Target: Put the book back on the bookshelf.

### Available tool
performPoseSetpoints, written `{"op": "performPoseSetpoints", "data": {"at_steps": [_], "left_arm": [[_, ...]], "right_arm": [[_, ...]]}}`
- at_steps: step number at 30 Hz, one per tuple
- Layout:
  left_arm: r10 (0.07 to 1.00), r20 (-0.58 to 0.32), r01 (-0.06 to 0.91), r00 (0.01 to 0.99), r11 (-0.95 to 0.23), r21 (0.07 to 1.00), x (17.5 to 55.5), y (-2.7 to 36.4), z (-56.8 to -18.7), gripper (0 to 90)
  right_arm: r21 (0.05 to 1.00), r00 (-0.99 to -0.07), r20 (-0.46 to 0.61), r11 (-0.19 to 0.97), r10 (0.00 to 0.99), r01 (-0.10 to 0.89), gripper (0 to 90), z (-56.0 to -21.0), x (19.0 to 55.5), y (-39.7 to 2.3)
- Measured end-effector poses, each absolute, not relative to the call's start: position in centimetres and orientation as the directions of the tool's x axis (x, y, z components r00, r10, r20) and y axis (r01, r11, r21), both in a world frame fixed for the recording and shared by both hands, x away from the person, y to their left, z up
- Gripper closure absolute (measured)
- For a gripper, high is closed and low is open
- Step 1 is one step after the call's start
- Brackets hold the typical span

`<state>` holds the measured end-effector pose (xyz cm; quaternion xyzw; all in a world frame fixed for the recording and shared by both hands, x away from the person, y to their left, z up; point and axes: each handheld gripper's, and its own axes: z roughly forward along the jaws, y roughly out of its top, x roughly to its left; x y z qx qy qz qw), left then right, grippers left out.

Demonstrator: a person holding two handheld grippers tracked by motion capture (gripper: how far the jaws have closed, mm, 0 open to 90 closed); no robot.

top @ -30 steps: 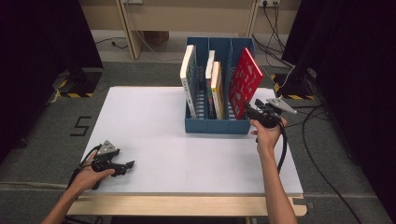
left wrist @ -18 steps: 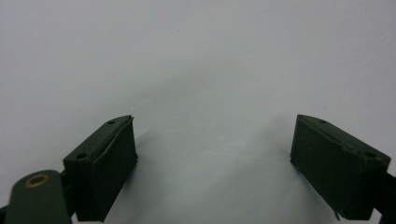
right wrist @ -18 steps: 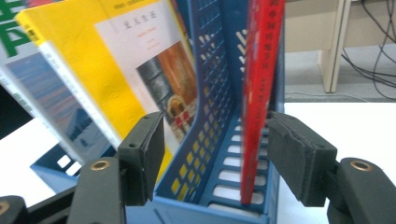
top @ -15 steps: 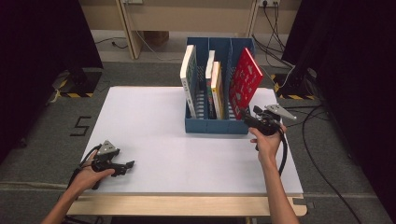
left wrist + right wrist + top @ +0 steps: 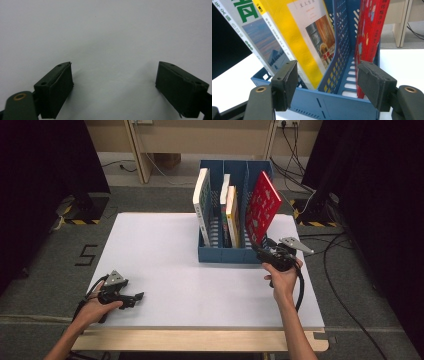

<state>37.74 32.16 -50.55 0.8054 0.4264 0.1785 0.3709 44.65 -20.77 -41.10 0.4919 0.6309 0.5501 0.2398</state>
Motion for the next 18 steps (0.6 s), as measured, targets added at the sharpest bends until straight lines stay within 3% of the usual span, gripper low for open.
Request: {"op": "performPoseSetpoints", "data": {"at_steps": [18], "left_arm": [[0.819,-0.029,0.554,0.573,-0.361,0.750,37.7,32.2,-50.5,13.1]], "right_arm": [[0.927,-0.441,0.222,-0.048,0.869,0.372,31.7,-42.0,42.8,-19.6]]}}
